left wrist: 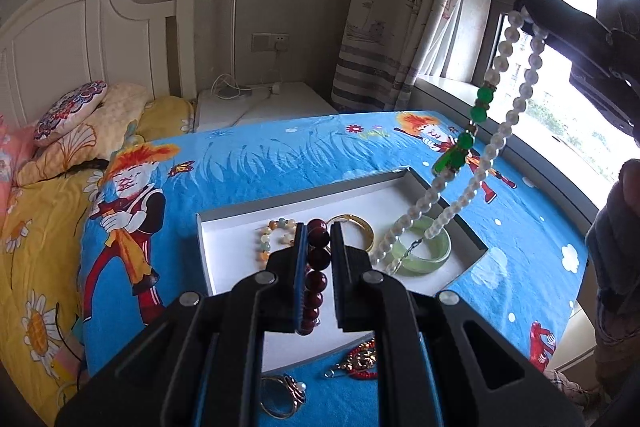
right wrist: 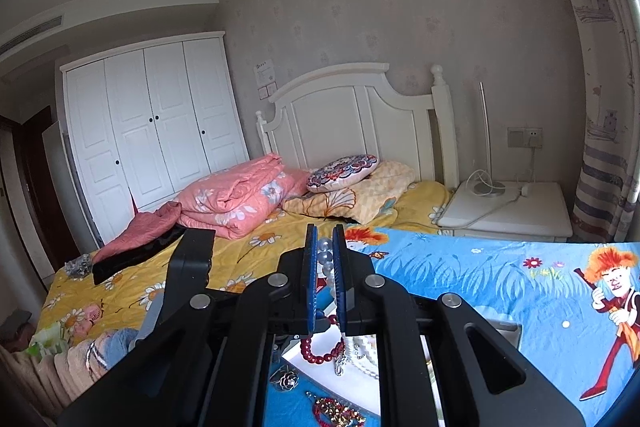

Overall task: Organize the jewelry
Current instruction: 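Lower the red bracelet into the tray with left while right lowers the pearl necklace in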

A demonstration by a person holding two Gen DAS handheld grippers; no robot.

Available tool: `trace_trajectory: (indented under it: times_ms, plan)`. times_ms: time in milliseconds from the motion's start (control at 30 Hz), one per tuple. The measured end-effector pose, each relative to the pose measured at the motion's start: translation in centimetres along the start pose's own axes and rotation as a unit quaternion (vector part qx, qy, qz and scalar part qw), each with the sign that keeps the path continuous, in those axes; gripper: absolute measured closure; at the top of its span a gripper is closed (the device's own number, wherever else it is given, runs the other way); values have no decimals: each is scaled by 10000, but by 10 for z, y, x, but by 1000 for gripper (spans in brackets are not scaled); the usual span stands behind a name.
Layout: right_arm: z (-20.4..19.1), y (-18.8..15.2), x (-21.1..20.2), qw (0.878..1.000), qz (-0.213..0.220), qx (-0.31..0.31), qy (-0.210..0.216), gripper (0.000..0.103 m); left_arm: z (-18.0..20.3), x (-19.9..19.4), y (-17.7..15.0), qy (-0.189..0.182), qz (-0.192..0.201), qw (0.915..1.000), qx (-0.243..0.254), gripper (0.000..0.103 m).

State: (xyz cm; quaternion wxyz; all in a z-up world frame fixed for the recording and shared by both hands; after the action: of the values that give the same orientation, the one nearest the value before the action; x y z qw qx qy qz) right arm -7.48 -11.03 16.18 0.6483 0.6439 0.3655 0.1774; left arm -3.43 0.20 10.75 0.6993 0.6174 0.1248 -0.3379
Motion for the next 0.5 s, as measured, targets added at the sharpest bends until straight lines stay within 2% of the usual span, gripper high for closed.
trace_trajectory:
  times_ms: [167, 300, 500]
  plan:
    - [18, -18, 31, 9989, -419, 136, -181, 93, -4, 10, -4, 206, 2, 9998, -22, 92]
    - [46, -44, 62, 9937, -975, 265, -480, 93, 2, 30, -10, 511, -78, 9986, 131, 92]
    - [87, -76, 95, 9813, -1597, 390, -997, 93, 14, 64, -27, 483, -389, 9978, 245, 92]
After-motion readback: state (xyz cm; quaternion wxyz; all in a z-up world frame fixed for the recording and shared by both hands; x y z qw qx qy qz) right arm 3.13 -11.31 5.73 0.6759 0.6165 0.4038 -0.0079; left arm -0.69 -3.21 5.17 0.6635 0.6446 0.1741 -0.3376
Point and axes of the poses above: each gripper's, at about its wrist camera, not at the fingertips, and x roughly the way its jaws point, z to its right, y to its top, the point moved 1 cm from there along x, roughly the way its jaws point, and after that the axes turned 7 degrees about -x, right-handed, at the moved point
